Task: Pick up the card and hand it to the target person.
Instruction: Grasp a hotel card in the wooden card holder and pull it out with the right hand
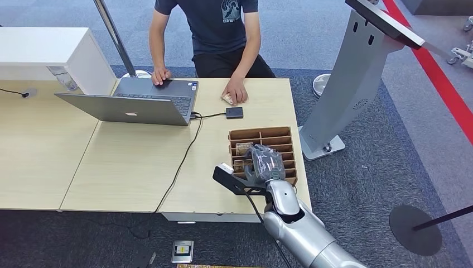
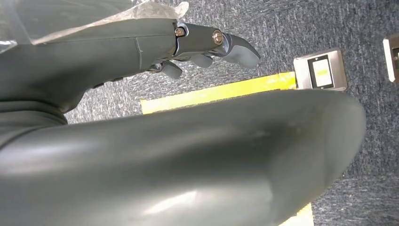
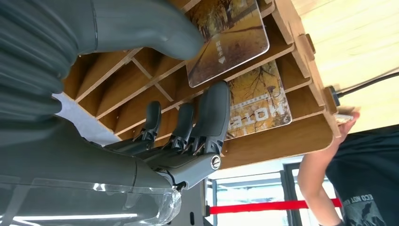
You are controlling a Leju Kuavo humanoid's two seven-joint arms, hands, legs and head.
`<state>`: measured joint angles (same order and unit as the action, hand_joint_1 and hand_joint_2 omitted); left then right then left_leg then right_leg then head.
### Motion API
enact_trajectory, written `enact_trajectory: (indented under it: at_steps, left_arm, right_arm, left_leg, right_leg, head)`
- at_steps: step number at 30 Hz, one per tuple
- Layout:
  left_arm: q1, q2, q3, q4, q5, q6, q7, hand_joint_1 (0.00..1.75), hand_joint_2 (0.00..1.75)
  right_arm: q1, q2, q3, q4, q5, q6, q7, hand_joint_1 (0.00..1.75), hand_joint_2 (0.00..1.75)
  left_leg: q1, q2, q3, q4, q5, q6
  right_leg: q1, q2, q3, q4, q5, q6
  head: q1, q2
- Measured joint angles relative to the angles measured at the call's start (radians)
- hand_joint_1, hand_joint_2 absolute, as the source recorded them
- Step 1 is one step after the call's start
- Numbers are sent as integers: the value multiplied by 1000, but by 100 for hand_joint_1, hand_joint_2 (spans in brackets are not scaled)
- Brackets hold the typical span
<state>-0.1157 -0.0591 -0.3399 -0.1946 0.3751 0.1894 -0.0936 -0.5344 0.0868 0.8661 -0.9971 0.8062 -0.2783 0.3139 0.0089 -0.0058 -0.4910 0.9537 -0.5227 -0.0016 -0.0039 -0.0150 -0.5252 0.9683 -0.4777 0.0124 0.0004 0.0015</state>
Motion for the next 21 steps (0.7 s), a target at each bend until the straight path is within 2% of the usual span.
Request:
enact_trajectory:
  at_steps: [9,21]
  left_arm:
    - [4,0,0,0,18,2,-8,0,0]
    - [4,0,-20,0,14,2,-6,0,0]
  right_arm:
    - [13,-19,3,-97,34,5,50,94,175]
    - [46,-38,12,-141,42,2,69,87,175]
  left_leg:
    - [0,0,0,0,0,0]
    - [0,0,-1,0,0,0]
  right_leg:
    - [0,0,0,0,0,0]
    - [0,0,-1,0,0,0]
  head:
    - [0,0]
    - [0,0]
